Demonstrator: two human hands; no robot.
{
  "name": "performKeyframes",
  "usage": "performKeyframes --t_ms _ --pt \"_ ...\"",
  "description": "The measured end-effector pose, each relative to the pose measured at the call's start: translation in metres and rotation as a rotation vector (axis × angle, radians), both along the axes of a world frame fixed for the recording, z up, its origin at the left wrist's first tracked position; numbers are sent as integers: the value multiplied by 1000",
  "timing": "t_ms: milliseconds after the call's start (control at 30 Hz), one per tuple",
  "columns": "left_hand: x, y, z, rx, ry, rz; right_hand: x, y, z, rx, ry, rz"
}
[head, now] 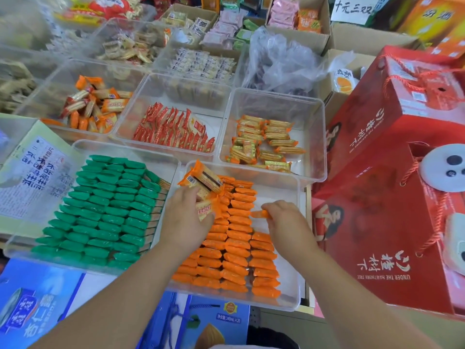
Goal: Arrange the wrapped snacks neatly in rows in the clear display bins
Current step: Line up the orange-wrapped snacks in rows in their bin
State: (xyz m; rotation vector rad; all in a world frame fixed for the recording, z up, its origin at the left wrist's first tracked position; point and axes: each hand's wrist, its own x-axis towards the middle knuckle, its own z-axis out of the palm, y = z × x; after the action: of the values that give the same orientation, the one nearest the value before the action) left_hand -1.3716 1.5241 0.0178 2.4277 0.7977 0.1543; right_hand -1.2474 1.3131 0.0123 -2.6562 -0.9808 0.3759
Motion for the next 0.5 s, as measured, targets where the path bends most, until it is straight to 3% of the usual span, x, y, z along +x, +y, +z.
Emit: performKeyframes --t_ms 200,300,500 --pt "24 18 -2 324 254 -187 -11 7 -17 -316 58 89" --pt "33 21 1 520 274 -249 -14 9 -27 -376 99 117" --pt "52 42 -1 448 374 -321 -10 15 -35 -410 116 141"
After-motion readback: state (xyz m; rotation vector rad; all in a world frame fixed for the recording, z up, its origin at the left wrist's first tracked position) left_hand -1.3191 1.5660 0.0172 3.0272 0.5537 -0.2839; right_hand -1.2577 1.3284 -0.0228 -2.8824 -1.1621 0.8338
